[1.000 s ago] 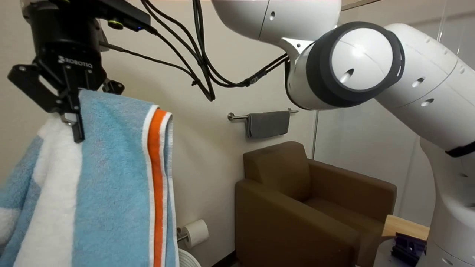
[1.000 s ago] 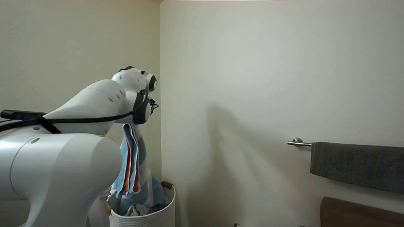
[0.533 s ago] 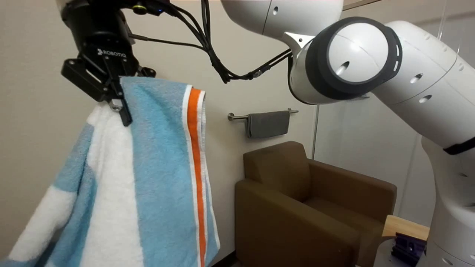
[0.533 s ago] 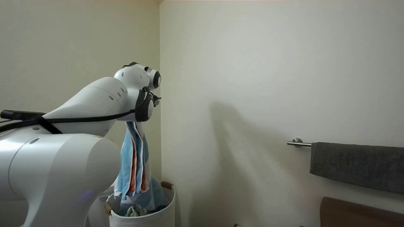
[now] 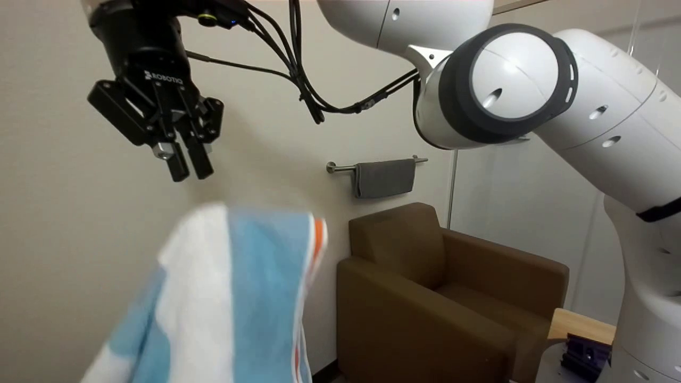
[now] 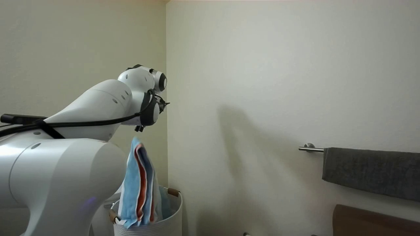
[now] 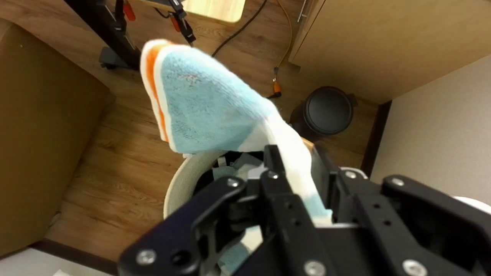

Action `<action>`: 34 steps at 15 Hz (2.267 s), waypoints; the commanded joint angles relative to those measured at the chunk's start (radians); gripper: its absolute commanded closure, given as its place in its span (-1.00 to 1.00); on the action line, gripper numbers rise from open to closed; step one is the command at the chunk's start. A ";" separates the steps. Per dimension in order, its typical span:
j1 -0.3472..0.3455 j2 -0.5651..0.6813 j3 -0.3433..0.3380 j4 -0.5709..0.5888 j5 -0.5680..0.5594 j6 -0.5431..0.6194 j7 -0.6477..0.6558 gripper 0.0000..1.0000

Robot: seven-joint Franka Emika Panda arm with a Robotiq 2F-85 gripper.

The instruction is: Put the towels in the laundry hamper

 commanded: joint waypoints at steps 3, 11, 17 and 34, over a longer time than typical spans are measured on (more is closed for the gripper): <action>0.010 0.009 -0.028 -0.016 -0.061 0.082 -0.162 -0.43; 0.015 0.057 -0.007 0.007 -0.051 0.166 -0.307 -1.00; 0.009 0.068 0.026 -0.017 -0.005 0.251 -0.301 -1.00; -0.065 -0.090 -0.217 0.020 -0.273 0.239 -0.034 -1.00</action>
